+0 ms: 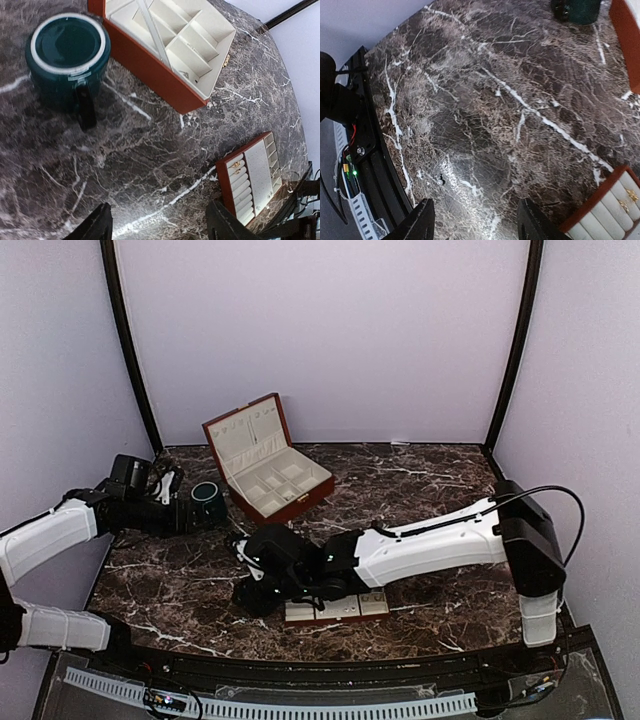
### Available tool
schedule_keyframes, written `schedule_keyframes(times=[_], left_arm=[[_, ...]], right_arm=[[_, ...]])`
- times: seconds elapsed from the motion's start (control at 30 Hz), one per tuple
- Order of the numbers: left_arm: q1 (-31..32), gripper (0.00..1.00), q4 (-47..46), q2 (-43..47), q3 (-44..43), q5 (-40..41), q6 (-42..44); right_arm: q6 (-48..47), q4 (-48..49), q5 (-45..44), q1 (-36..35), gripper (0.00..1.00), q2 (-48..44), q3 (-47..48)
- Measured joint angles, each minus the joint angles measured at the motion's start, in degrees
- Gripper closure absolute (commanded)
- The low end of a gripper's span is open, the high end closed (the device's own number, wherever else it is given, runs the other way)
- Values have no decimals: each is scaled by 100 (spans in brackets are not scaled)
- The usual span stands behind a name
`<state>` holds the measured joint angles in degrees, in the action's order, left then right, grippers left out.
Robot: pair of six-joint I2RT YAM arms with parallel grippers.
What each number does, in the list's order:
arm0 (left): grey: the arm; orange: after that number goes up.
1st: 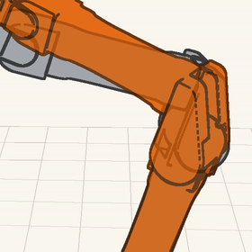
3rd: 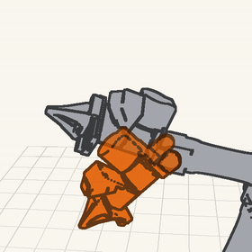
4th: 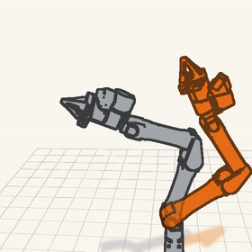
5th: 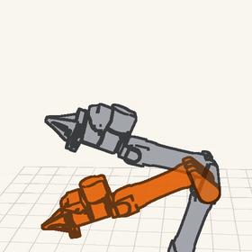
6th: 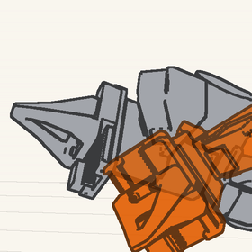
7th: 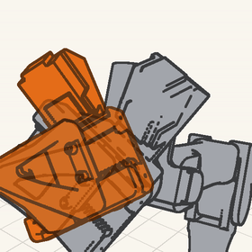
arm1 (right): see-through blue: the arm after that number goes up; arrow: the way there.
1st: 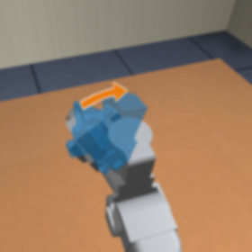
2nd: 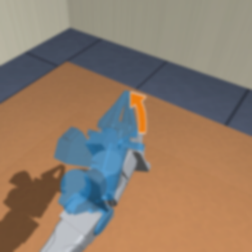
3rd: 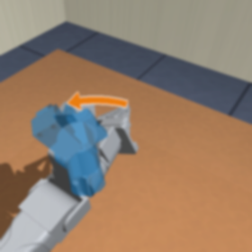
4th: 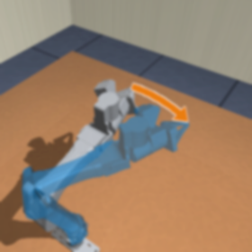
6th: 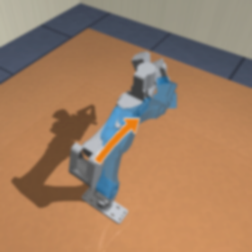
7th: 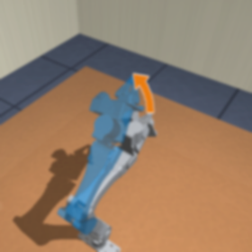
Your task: Organize the mixed jewelry
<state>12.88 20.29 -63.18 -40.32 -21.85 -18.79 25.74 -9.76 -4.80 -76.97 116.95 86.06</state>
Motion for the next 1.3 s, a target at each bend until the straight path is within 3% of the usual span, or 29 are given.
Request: schedule_keyframes(times=[0.2,0.5,0.77,1.3], left_arm=[[-76,33,22,-52,-339,238,831],[-79,32,181,361,-334,522,1220],[-79,32,240,476,-328,780,1292],[-79,31,258,470,-304,852,1327]], right_arm=[[-269,-450,-9,-144,49,1130,1338],[-450,-1231,76,-168,55,2262,2673],[-577,-1449,267,-289,57,2282,2765],[-656,-1521,219,-505,75,2291,2767]])
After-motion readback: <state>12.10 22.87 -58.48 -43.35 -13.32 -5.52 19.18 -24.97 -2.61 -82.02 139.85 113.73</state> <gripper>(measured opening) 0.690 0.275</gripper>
